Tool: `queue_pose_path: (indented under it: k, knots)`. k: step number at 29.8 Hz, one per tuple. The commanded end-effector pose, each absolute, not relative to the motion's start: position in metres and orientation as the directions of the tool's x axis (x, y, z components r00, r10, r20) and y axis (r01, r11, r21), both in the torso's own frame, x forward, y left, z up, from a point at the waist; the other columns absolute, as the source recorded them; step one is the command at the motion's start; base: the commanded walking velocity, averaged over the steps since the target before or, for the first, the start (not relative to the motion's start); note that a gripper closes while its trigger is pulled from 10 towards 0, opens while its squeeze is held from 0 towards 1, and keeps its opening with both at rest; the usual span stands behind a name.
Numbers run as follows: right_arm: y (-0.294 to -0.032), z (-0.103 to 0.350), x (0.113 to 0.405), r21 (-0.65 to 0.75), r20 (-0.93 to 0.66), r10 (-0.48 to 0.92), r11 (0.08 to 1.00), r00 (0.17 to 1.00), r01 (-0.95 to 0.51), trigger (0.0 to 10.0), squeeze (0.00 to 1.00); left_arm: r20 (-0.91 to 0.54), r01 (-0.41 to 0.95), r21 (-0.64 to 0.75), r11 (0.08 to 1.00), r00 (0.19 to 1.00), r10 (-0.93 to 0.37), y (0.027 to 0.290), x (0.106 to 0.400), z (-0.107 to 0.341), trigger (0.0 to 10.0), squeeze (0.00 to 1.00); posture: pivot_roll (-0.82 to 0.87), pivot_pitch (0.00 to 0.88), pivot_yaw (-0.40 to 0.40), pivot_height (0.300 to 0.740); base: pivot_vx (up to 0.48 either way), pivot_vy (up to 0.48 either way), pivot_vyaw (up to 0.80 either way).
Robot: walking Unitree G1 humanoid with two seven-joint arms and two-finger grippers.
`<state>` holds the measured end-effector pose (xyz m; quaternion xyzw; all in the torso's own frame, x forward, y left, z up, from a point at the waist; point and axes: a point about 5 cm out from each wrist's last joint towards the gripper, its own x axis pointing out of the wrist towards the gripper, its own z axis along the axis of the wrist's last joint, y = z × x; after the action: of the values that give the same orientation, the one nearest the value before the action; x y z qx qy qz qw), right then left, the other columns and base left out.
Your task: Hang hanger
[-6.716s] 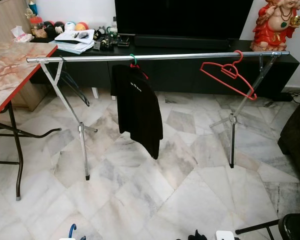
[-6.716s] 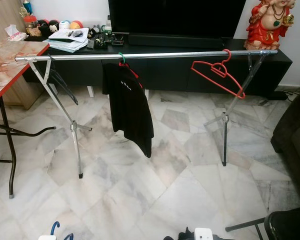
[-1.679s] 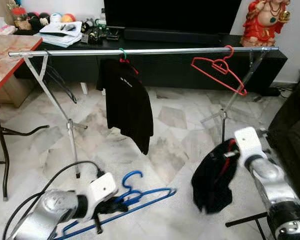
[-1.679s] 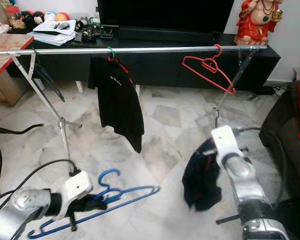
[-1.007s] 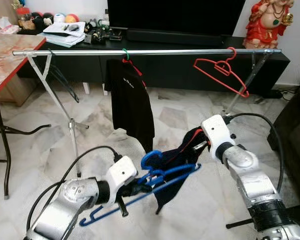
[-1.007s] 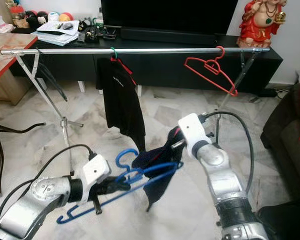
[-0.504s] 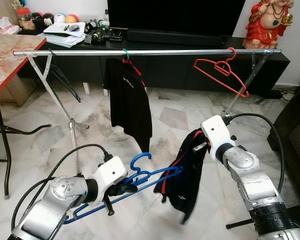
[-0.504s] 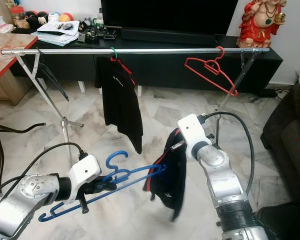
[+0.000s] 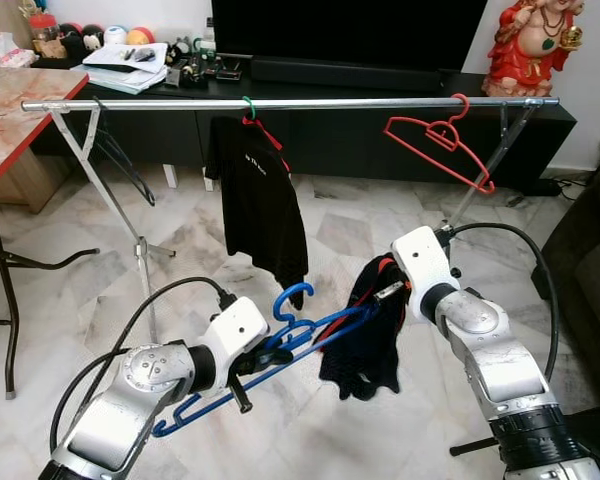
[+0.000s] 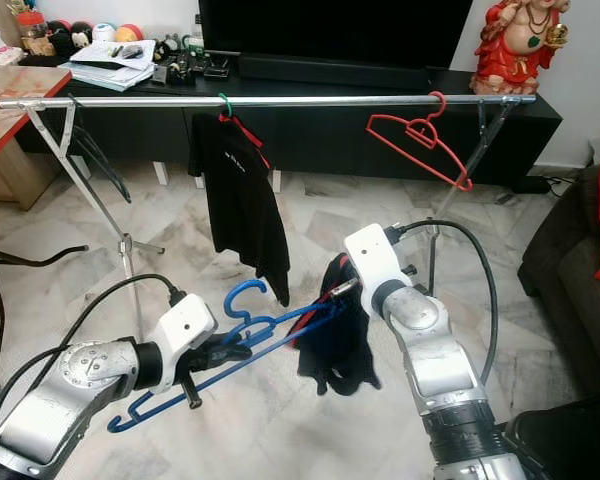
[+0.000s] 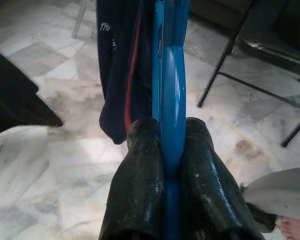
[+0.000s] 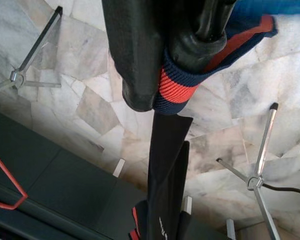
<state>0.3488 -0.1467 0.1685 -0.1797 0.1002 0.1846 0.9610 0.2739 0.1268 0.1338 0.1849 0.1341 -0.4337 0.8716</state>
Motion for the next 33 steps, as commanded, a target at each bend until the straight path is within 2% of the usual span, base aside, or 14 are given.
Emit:
queue_pose_path:
  k: [1,2,3,6,8,11,19,23,25,26,29,33]
  knots:
    - [-0.137,0.178,0.346,-0.299,-0.224,0.360,0.859,0.906,-0.415,10.0,0.00,-0.374,0.764,0.248,0.595,0.642,-0.669,0.126,0.280,0.134,10.0,0.00,-0.01,0.123,-0.086,0.740,0.000,0.000,0.00]
    - [-0.137,0.179,0.345,-0.297,-0.224,0.362,0.859,0.905,-0.417,10.0,0.00,-0.369,0.759,0.250,0.601,0.648,-0.666,0.126,0.280,0.134,10.0,0.00,-0.01,0.123,-0.086,0.740,0.000,0.000,0.00]
    - [-0.131,0.180,0.343,-0.285,-0.220,0.376,0.858,0.900,-0.428,10.0,0.00,-0.310,0.712,0.272,0.647,0.701,-0.642,0.124,0.288,0.141,10.0,0.00,-0.01,0.124,-0.088,0.740,0.000,0.000,0.00]
    - [-0.124,0.181,0.339,-0.273,-0.216,0.391,0.855,0.894,-0.440,10.0,0.00,-0.218,0.622,0.310,0.719,0.783,-0.583,0.123,0.300,0.153,10.0,0.00,-0.01,0.125,-0.088,0.740,0.000,0.000,0.00]
    - [-0.115,0.180,0.333,-0.249,-0.218,0.412,0.853,0.885,-0.459,10.0,0.00,-0.122,0.516,0.330,0.790,0.853,-0.507,0.124,0.311,0.166,10.0,0.00,-0.01,0.125,-0.088,0.740,0.000,0.000,0.00]
    - [-0.102,0.177,0.328,-0.213,-0.219,0.444,0.847,0.869,-0.487,10.0,0.00,-0.070,0.482,0.298,0.824,0.872,-0.485,0.120,0.315,0.172,10.0,0.00,-0.02,0.125,-0.086,0.740,0.000,0.000,0.00]
    - [-0.061,0.175,0.299,-0.045,-0.219,0.601,0.781,0.769,-0.623,10.0,0.00,-0.075,0.618,0.198,0.761,0.783,-0.617,0.100,0.303,0.167,10.0,0.00,-0.02,0.131,-0.084,0.740,0.000,0.000,0.00]
    - [-0.051,0.174,0.289,0.028,-0.220,0.644,0.755,0.732,-0.655,10.0,0.00,-0.090,0.677,0.169,0.717,0.735,-0.673,0.096,0.296,0.164,10.0,0.00,-0.02,0.131,-0.085,0.740,0.000,0.000,0.00]
    - [-0.036,0.173,0.274,0.052,-0.223,0.689,0.715,0.690,-0.697,10.0,0.00,-0.211,0.798,0.148,0.584,0.602,-0.770,0.100,0.277,0.150,10.0,0.00,-0.02,0.133,-0.083,0.740,0.000,0.000,0.00]
    - [-0.036,0.172,0.273,0.044,-0.227,0.687,0.715,0.690,-0.698,10.0,0.00,-0.239,0.815,0.156,0.558,0.580,-0.779,0.103,0.274,0.147,10.0,0.00,-0.02,0.134,-0.079,0.740,0.000,0.000,0.00]
    - [-0.037,0.169,0.276,0.026,-0.240,0.671,0.727,0.701,-0.687,10.0,0.00,-0.273,0.828,0.162,0.536,0.560,-0.782,0.108,0.270,0.142,10.0,0.00,-0.01,0.134,-0.074,0.740,0.000,0.000,0.00]
    - [-0.040,0.167,0.284,0.005,-0.257,0.626,0.763,0.736,-0.647,10.0,0.00,-0.238,0.762,0.206,0.614,0.648,-0.724,0.117,0.278,0.146,10.0,0.00,-0.01,0.133,-0.071,0.740,0.000,0.000,0.00]
